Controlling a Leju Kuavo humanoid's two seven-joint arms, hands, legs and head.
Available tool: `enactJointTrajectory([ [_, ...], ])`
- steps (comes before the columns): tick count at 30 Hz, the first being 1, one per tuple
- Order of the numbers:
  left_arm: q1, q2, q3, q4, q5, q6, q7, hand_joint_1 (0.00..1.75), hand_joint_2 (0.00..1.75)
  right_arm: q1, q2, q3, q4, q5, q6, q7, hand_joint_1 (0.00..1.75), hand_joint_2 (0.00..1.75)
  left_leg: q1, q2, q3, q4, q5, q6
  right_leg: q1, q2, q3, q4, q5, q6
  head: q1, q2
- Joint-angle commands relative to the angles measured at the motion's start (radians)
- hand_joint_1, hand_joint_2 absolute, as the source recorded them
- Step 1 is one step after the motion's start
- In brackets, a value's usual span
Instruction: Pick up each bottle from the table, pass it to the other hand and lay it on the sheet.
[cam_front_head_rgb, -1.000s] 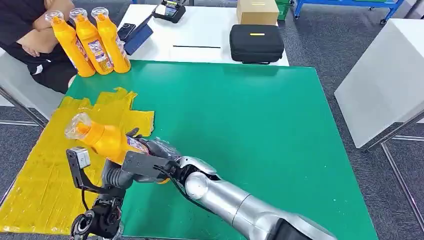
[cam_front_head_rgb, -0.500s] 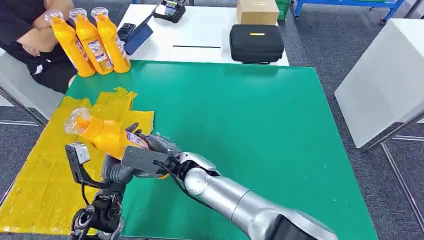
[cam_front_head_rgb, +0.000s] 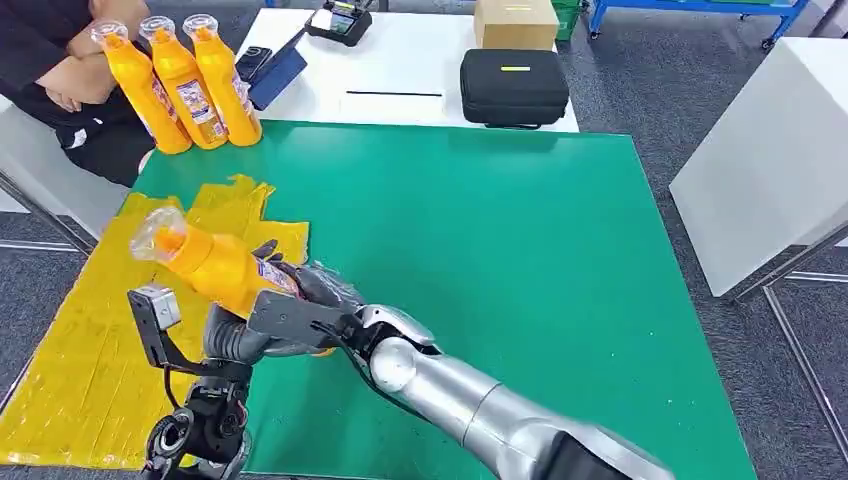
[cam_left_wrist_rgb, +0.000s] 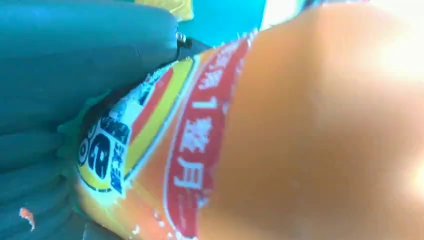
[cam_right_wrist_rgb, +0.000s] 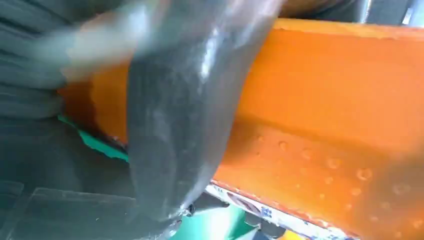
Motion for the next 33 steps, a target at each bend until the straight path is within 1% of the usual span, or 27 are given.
enactJointTrajectory([
  [1, 0.038, 0.007, 0.195, -0.110, -0.162, 0.033, 0.017, 1.75, 1.75, 0.222, -0.175, -0.354, -0.391, 0.115, 0.014, 0.044, 0.00, 0.00, 0.001, -0.004, 0.003, -0.001, -0.001, -0.001, 0.001, -0.004, 0.005, -0.002, -0.001, -0.001, 0.000, 0.000],
  [2, 0.051, 0.004, 0.219, -0.115, -0.192, 0.033, 0.020, 1.75, 1.75, 0.244, -0.183, -0.378, -0.424, 0.133, 0.019, 0.045, 0.00, 0.00, 0.001, -0.006, 0.005, -0.001, -0.002, -0.001, 0.001, -0.006, 0.008, -0.002, -0.003, -0.001, 0.000, 0.000],
  [3, 0.054, 0.005, 0.227, -0.114, -0.198, 0.032, 0.021, 1.75, 1.75, 0.254, -0.184, -0.387, -0.434, 0.137, 0.018, 0.045, 0.00, 0.00, 0.001, -0.005, 0.004, -0.001, -0.002, -0.001, 0.001, -0.004, 0.006, -0.002, -0.002, -0.001, 0.000, 0.000],
  [4, 0.061, 0.008, 0.236, -0.110, -0.208, 0.027, 0.024, 1.75, 1.75, 0.280, -0.190, -0.400, -0.459, 0.142, 0.024, 0.046, 0.00, 0.00, 0.001, -0.007, 0.002, -0.001, -0.001, -0.001, 0.001, -0.006, 0.005, -0.001, -0.002, -0.001, 0.000, 0.000],
  [5, 0.062, 0.010, 0.239, -0.105, -0.210, 0.026, 0.023, 1.75, 1.75, 0.291, -0.191, -0.406, -0.467, 0.143, 0.022, 0.046, 0.00, 0.00, 0.000, -0.009, 0.004, -0.001, -0.002, -0.001, 0.000, -0.008, 0.007, -0.001, -0.003, -0.001, 0.001, 0.000],
  [6, 0.065, 0.015, 0.239, -0.101, -0.213, 0.027, 0.022, 1.75, 1.75, 0.303, -0.191, -0.409, -0.474, 0.145, 0.022, 0.047, 0.00, 0.00, 0.000, -0.008, 0.001, -0.001, -0.001, -0.001, 0.000, -0.007, 0.004, -0.001, -0.002, -0.001, 0.001, 0.000],
  [7, 0.069, 0.022, 0.235, -0.098, -0.224, 0.033, 0.016, 1.75, 1.75, 0.318, -0.192, -0.411, -0.480, 0.151, 0.019, 0.048, 0.00, 0.00, 0.000, -0.009, 0.005, 0.000, -0.003, -0.001, 0.000, -0.007, 0.008, 0.000, -0.004, -0.001, 0.000, 0.000],
  [8, 0.074, 0.024, 0.233, -0.098, -0.229, 0.038, 0.012, 1.75, 1.75, 0.327, -0.194, -0.411, -0.483, 0.152, 0.018, 0.048, 0.00, 0.00, 0.000, -0.009, 0.003, -0.001, -0.002, -0.001, 0.000, -0.007, 0.006, -0.001, -0.002, -0.001, 0.000, 0.000],
  [10, 0.082, 0.031, 0.229, -0.100, -0.239, 0.053, 0.005, 1.75, 1.75, 0.339, -0.201, -0.408, -0.482, 0.156, 0.017, 0.047, 0.00, 0.00, 0.000, -0.010, 0.004, -0.002, -0.002, -0.001, 0.000, -0.008, 0.007, -0.001, -0.003, -0.001, 0.000, 0.000],
  [11, 0.090, 0.035, 0.229, -0.107, -0.244, 0.063, 0.003, 1.75, 1.75, 0.344, -0.205, -0.406, -0.486, 0.156, 0.016, 0.047, 0.00, 0.00, 0.000, -0.009, 0.001, -0.001, -0.001, -0.001, 0.000, -0.007, 0.004, -0.001, -0.002, -0.001, 0.000, 0.000],
  [12, 0.095, 0.038, 0.226, -0.115, -0.247, 0.074, 0.002, 1.75, 1.75, 0.349, -0.210, -0.405, -0.491, 0.156, 0.015, 0.046, 0.00, 0.00, 0.000, -0.009, 0.003, -0.001, -0.002, -0.001, 0.000, -0.007, 0.006, -0.001, -0.003, -0.001, 0.000, 0.000],
  [13, 0.097, 0.039, 0.226, -0.115, -0.247, 0.074, 0.002, 1.75, 1.75, 0.351, -0.212, -0.406, -0.491, 0.156, 0.015, 0.046, 0.00, 0.00, 0.000, -0.008, 0.001, -0.001, -0.001, -0.001, 0.000, -0.006, 0.004, -0.001, -0.002, -0.001, 0.000, 0.000],
  [14, 0.104, 0.045, 0.220, -0.123, -0.239, 0.076, 0.005, 1.75, 1.75, 0.355, -0.218, -0.403, -0.497, 0.155, 0.014, 0.046, 0.00, 0.00, 0.000, -0.008, 0.005, -0.001, -0.003, -0.001, 0.000, -0.006, 0.007, 0.000, -0.004, -0.001, 0.000, 0.000],
  [18, 0.113, 0.051, 0.210, -0.124, -0.260, 0.103, -0.005, 1.75, 1.75, 0.366, -0.226, -0.405, -0.500, 0.145, 0.001, 0.043, 0.00, 0.00, 0.000, -0.008, 0.001, -0.001, -0.001, -0.001, 0.000, -0.006, 0.004, -0.001, -0.002, -0.001, 0.000, 0.000],
  [19, 0.108, 0.054, 0.204, -0.118, -0.312, 0.145, -0.015, 1.75, 1.75, 0.374, -0.231, -0.407, -0.510, 0.142, -0.004, 0.042, 0.00, 0.00, 0.000, -0.008, 0.003, -0.001, -0.002, -0.001, 0.000, -0.006, 0.006, -0.001, -0.003, -0.001, 0.000, 0.000],
  [20, 0.099, 0.061, 0.194, -0.109, -0.394, 0.208, -0.030, 1.75, 1.75, 0.384, -0.236, -0.409, -0.527, 0.140, -0.007, 0.042, 0.00, 0.00, 0.000, -0.009, 0.001, -0.001, -0.001, -0.001, 0.000, -0.006, 0.004, -0.001, -0.002, -0.001, 0.000, 0.000],
  [21, 0.086, 0.065, 0.184, -0.096, -0.501, 0.287, -0.042, 1.75, 1.75, 0.393, -0.240, -0.412, -0.541, 0.140, -0.007, 0.042, 0.00, 0.00, 0.000, -0.009, 0.003, -0.001, -0.002, -0.001, 0.000, -0.007, 0.006, 0.000, -0.003, -0.001, 0.000, 0.000],
  [22, 0.050, 0.070, 0.176, -0.039, -0.802, 0.498, -0.012, 1.75, 1.75, 0.408, -0.242, -0.421, -0.570, 0.141, -0.008, 0.042, 0.00, 0.00, 0.000, -0.010, 0.001, -0.001, -0.001, -0.001, 0.000, -0.007, 0.004, -0.001, -0.002, -0.001, 0.000, 0.000],
  [24, 0.038, 0.075, 0.179, -0.028, -0.801, 0.498, -0.013, 1.75, 1.75, 0.411, -0.243, -0.422, -0.581, 0.141, -0.008, 0.042, 0.00, 0.00, 0.000, -0.012, 0.002, -0.001, -0.001, -0.001, 0.000, -0.009, 0.005, -0.001, -0.003, -0.001, 0.000, 0.000],
  [25, 0.017, 0.020, 0.268, 0.019, -1.148, 0.559, 0.051, 1.75, 1.75, 0.411, -0.242, -0.421, -0.596, 0.145, 0.000, 0.051, 0.00, 0.00, 0.000, -0.012, 0.004, -0.001, -0.002, -0.002, 0.000, -0.010, 0.008, 0.000, -0.004, -0.002, 0.001, 0.000],
  [26, -0.004, 0.005, 0.280, 0.069, -1.225, 0.559, 0.062, 1.75, 1.75, 0.410, -0.239, -0.426, -0.605, 0.146, 0.001, 0.052, 0.00, 0.00, 0.000, -0.010, 0.002, -0.002, -0.001, -0.001, 0.000, -0.007, 0.004, -0.001, -0.002, -0.001, 0.000, 0.000],
  [27, -0.025, -0.011, 0.309, 0.112, -1.387, 0.559, 0.119, 1.75, 1.75, 0.410, -0.238, -0.432, -0.613, 0.146, 0.001, 0.056, 0.00, 0.00, 0.000, -0.009, 0.001, -0.001, 0.000, -0.001, 0.000, -0.007, 0.003, -0.001, -0.001, -0.001, 0.001, 0.000],
  [28, -0.041, -0.030, 0.327, 0.145, -1.466, 0.559, 0.108, 1.75, 1.75, 0.415, -0.238, -0.440, -0.627, 0.146, 0.002, 0.060, 0.00, 0.00, -0.001, -0.011, 0.003, -0.002, -0.001, -0.001, -0.001, -0.008, 0.006, -0.001, -0.002, -0.001, 0.000, 0.000],
  [29, -0.063, -0.041, 0.342, 0.207, -1.611, 0.559, 0.154, 1.75, 1.75, 0.421, -0.240, -0.448, -0.643, 0.148, 0.006, 0.066, 0.00, 0.00, -0.001, -0.011, 0.001, -0.002, 0.000, -0.001, -0.001, -0.009, 0.005, -0.001, -0.001, -0.001, 0.000, 0.000],
  [30, -0.081, -0.039, 0.331, 0.260, -1.640, 0.559, 0.164, 1.75, 1.75, 0.431, -0.241, -0.458, -0.656, 0.147, 0.011, 0.069, 0.00, 0.00, -0.001, -0.013, 0.005, -0.002, 0.000, -0.001, -0.001, -0.011, 0.008, -0.001, -0.003, -0.001, 0.000, 0.000],
  [31, -0.113, -0.024, 0.300, 0.355, -1.696, 0.559, 0.210, 1.75, 1.75, 0.441, -0.244, -0.464, -0.671, 0.155, 0.020, 0.073, 0.00, 0.00, -0.001, -0.013, 0.003, -0.003, 0.000, -0.001, -0.001, -0.011, 0.007, -0.002, -0.002, -0.001, 0.000, 0.000],
  [33, -0.113, -0.024, 0.300, 0.355, -1.696, 0.559, 0.210, 1.75, 1.75, 0.441, -0.244, -0.464, -0.671, 0.155, 0.020, 0.073, 0.00, 0.00, -0.001, -0.012, 0.002, -0.002, 0.001, 0.000, -0.001, -0.010, 0.005, -0.002, -0.001, -0.001, 0.000, 0.000],
])
